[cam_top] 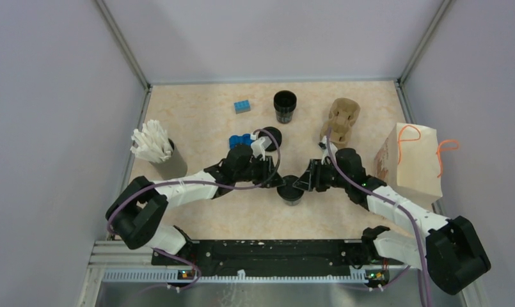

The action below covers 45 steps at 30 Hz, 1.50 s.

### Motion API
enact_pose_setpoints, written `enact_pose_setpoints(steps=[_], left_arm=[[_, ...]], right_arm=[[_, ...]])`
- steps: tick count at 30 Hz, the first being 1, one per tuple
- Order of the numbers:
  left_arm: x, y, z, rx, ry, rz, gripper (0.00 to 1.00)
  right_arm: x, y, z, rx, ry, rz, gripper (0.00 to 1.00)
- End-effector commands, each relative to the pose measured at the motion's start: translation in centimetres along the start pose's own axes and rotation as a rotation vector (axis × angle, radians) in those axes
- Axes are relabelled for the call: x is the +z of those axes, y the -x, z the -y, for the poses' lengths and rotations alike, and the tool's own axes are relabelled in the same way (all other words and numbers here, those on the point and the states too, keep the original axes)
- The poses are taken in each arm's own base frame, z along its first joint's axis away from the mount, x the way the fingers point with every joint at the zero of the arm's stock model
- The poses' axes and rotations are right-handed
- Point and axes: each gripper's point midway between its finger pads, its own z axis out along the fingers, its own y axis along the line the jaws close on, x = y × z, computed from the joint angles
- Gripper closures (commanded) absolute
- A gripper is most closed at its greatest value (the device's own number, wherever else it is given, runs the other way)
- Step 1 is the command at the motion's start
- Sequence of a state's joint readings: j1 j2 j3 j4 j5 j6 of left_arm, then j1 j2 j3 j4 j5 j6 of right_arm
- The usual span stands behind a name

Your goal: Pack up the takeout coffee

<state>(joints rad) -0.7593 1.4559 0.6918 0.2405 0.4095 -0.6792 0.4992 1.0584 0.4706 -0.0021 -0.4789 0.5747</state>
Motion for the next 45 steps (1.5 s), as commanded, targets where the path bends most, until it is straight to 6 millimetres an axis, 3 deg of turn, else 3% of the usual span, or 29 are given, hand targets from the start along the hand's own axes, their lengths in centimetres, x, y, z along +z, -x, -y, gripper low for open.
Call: enact_pose_setpoints(steps=[1, 8, 17, 21, 27, 33, 39, 45], left_arm=[[-0.4, -1.8, -0.6, -0.021, 0.046, -0.035, 0.65], [-1.7, -2.3, -0.3, -0.053, 0.039, -0.013, 0.66], [-1.2, -7.3, -5.4, -0.156, 0.169, -0.100, 0.70], [-1.3, -8.5, -5.7, -0.168, 0.171, -0.118, 0.71], [-2.2, -5.1, -2.8, -0.093, 0.116, -0.041, 0.66], [-2.6, -1.2, 0.2, -0.014, 0.055, 0.027, 0.47], [-3.0, 2.1, 2.2, 0.070, 0.038, 0.067, 0.39], [-4.1, 3.9, 3.1, 0.140, 0.066, 0.085, 0.26]], right_arm=[[0.3, -0.6, 0.3, -0.001, 0.002, 0.020, 0.54], [0.7, -3.1, 2.5, 0.024, -0.028, 0.004, 0.58], [0.8, -5.6, 5.2, 0.064, -0.084, -0.019, 0.60], [0.7, -6.1, 5.4, 0.057, -0.084, -0.026, 0.61], [0.6, -4.9, 4.3, 0.026, -0.045, 0.005, 0.61], [0.3, -3.0, 2.6, -0.008, -0.015, 0.017, 0.60], [-0.5, -0.7, 1.0, -0.026, -0.017, 0.043, 0.44], [-1.9, 1.5, -1.0, -0.049, -0.030, 0.053, 0.34]])
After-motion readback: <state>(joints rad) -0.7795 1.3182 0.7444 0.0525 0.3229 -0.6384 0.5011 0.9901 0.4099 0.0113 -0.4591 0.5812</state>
